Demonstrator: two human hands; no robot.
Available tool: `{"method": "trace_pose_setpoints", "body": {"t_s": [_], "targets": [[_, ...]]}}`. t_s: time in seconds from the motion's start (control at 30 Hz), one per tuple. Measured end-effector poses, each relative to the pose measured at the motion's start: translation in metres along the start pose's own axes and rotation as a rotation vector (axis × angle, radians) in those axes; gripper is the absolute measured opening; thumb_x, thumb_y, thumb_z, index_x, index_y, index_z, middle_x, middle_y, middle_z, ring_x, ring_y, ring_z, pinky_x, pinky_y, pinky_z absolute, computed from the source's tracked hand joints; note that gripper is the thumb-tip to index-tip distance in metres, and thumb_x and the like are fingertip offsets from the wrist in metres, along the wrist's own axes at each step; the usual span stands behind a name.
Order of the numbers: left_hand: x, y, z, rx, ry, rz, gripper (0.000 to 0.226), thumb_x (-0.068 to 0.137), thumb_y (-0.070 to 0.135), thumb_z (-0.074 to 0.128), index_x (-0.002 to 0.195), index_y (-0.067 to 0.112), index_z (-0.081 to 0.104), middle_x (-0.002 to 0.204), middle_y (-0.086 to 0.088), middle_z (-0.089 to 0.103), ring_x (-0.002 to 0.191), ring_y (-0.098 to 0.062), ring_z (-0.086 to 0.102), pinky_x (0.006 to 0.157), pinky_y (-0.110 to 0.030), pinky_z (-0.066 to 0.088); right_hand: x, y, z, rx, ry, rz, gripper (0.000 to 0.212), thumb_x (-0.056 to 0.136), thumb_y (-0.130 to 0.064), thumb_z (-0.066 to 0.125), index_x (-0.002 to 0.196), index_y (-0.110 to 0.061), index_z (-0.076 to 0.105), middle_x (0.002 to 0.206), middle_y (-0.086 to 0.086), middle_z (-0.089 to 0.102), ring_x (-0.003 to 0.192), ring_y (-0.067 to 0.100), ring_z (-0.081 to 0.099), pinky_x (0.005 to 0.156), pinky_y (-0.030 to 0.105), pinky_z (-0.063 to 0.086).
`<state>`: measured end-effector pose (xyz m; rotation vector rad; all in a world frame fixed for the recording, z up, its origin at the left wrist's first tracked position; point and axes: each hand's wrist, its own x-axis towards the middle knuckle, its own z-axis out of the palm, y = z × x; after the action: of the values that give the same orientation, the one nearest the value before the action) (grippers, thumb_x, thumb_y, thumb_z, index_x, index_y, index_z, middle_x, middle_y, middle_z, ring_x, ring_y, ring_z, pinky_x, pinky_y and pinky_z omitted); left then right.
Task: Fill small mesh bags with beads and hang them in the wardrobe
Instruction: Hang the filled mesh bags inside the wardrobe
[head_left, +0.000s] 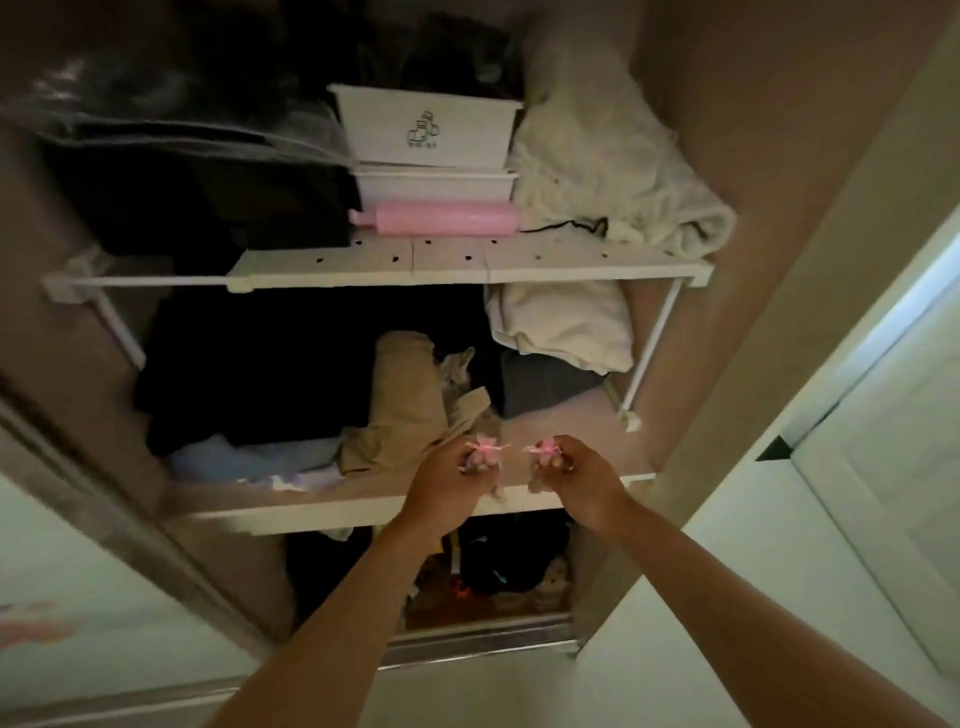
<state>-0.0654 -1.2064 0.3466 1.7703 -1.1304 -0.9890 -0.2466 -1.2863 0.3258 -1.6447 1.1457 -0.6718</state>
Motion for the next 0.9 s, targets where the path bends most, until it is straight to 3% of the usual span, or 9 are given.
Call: {"method": "trace_pose_setpoints", "body": {"t_s": [0.13,0.17,0.23,0.33,0.43,0.5,0.6,0.7,0.9], "targets": [[0.073,0.000,0.060,0.032,-0.050,-0.065,0.018,0.064,0.036,0.064,0.074,0.021,0.065,0.073,0.001,0.069,0.080,-0.026,0.069,0.085,-0.049,0.057,0.045,0.024,-0.056,0.124,0.118,0.148,0.055,0.096,0.012,0.036,0.052,-0.011,0.059,0.051,0.001,0.048,0.052,0.014,0.051,0.068,0.025,0.052],[0.081,0.007,0.068,0.058,-0.058,-0.058,0.011,0.068,0.034,0.066,0.075,0.025,0.065,0.076,0.003,0.067,0.080,-0.024,0.067,0.085,-0.046,0.057,0.054,0.024,-0.063,0.058,0.086,0.209,0.053,0.097,0.005,0.041,0.052,-0.018,0.059,0.052,-0.002,0.049,0.050,0.012,0.052,0.068,0.026,0.049],[0.098,0.019,0.082,0.135,-0.070,-0.044,0.014,0.079,0.028,0.069,0.093,0.028,0.068,0.090,0.003,0.068,0.087,-0.018,0.065,0.085,-0.036,0.056,0.068,0.039,-0.078,-0.336,0.003,0.225,0.023,0.097,-0.013,0.057,0.082,-0.031,0.057,0.072,-0.008,0.055,0.066,0.011,0.056,0.070,0.025,0.044],[0.130,0.016,0.097,0.210,-0.117,-0.096,0.024,0.072,0.032,0.058,0.091,0.025,0.071,0.086,0.001,0.070,0.088,-0.022,0.068,0.083,-0.036,0.056,0.092,0.060,-0.080,-0.424,-0.035,0.300,0.018,0.094,-0.021,0.066,0.109,-0.022,0.055,0.097,0.001,0.063,0.094,0.022,0.062,0.079,0.026,0.045],[0.154,0.008,0.103,0.412,-0.141,-0.028,0.030,0.083,0.028,0.057,0.108,0.024,0.072,0.104,0.001,0.071,0.100,-0.020,0.065,0.082,-0.025,0.047,0.123,0.095,-0.073,-0.344,-0.083,0.328,0.011,0.086,-0.015,0.068,0.090,-0.013,0.057,0.088,0.007,0.067,0.093,0.032,0.067,0.091,0.041,0.056],[0.163,0.004,0.103,0.485,-0.144,0.043,0.030,0.088,0.024,0.057,0.115,0.022,0.070,0.110,-0.003,0.071,0.104,-0.022,0.064,0.084,-0.028,0.047,0.142,0.126,-0.069,-0.326,-0.104,0.331,0.018,0.076,-0.030,0.064,0.084,-0.017,0.055,0.082,0.004,0.065,0.092,0.035,0.068,0.088,0.051,0.056],[0.180,-0.009,0.107,0.610,-0.140,0.118,0.027,0.094,0.025,0.051,0.113,0.017,0.069,0.111,-0.007,0.070,0.106,-0.025,0.064,0.080,-0.027,0.042,0.135,0.088,-0.062,-0.389,-0.014,0.389,0.025,0.088,-0.029,0.064,0.110,-0.016,0.062,0.108,0.007,0.067,0.105,0.030,0.066,0.085,0.034,0.051],[0.184,-0.013,0.107,0.724,-0.089,0.171,0.030,0.096,0.026,0.048,0.118,0.010,0.062,0.122,-0.011,0.062,0.116,-0.027,0.055,0.091,-0.030,0.037,0.136,0.088,-0.058,-0.439,0.047,0.448,0.036,0.098,-0.025,0.058,0.131,-0.012,0.057,0.125,0.009,0.063,0.115,0.029,0.061,0.090,0.031,0.045],[0.185,-0.004,0.125,0.670,0.018,0.503,0.034,0.078,0.015,0.063,0.112,0.011,0.061,0.115,-0.012,0.056,0.109,-0.031,0.054,0.084,-0.038,0.048,0.133,0.092,-0.059,-0.443,0.116,0.447,0.026,0.100,-0.031,0.055,0.114,-0.012,0.063,0.112,0.008,0.069,0.106,0.026,0.068,0.089,0.030,0.050]]}}
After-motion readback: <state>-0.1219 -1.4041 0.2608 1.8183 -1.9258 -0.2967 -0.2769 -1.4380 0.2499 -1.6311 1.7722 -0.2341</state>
